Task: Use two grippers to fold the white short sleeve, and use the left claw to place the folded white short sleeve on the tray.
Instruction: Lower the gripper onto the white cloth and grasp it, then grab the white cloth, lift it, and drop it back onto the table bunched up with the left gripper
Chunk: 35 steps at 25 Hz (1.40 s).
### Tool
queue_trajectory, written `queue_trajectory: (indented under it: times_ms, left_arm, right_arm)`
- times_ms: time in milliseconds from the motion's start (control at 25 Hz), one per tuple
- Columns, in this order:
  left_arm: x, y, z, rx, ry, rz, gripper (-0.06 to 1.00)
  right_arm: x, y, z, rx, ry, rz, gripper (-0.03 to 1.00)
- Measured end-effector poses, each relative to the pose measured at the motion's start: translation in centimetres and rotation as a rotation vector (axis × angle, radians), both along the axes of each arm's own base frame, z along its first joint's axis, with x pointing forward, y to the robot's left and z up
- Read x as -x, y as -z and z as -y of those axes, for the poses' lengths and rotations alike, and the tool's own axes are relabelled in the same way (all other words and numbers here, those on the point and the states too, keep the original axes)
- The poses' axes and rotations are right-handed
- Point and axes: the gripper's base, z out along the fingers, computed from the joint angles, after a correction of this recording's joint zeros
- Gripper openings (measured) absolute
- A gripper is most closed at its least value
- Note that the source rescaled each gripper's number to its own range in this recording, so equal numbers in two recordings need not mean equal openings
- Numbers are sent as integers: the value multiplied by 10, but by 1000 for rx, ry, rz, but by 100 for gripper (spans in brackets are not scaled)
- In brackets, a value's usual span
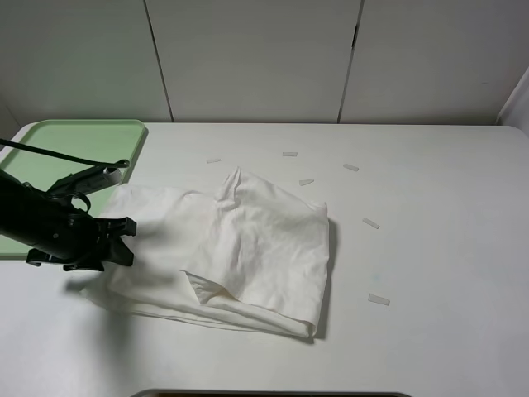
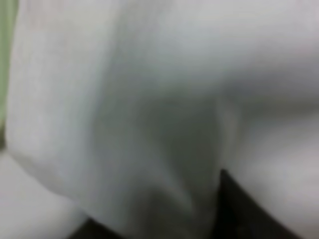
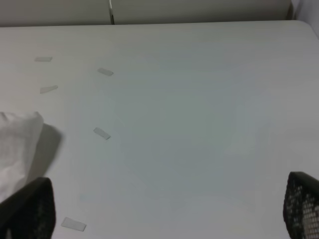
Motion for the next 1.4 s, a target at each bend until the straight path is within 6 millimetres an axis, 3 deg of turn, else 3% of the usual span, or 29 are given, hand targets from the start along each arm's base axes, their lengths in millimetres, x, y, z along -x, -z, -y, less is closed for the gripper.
queue_trajectory:
  times_ms: [120,200,440,600,840,920,1080,1400]
  left_arm:
    - [1,0,4,1,14,0,17]
    - [1,0,6,2,25,-1,8]
    - [5,-5,18,14,131,7,6]
    - [8,-29,24,22,234,83,6]
    - [16,-67,15,-22,260,190,6]
    - [23,-85,-2,-72,235,218,6]
    - [30,-98,-15,-102,185,224,6]
    - [30,-106,-8,-97,209,257,6]
  right_arm:
    - [0,0,0,0,0,0,100]
    - [0,0,0,0,0,0,100]
    - [0,0,0,0,0,0,100]
    - [0,0,0,0,0,0,100]
    - [0,0,0,0,0,0,100]
    - [0,0,0,0,0,0,100]
    - [0,0,0,0,0,0,100]
    - [0,0,0,0,0,0,100]
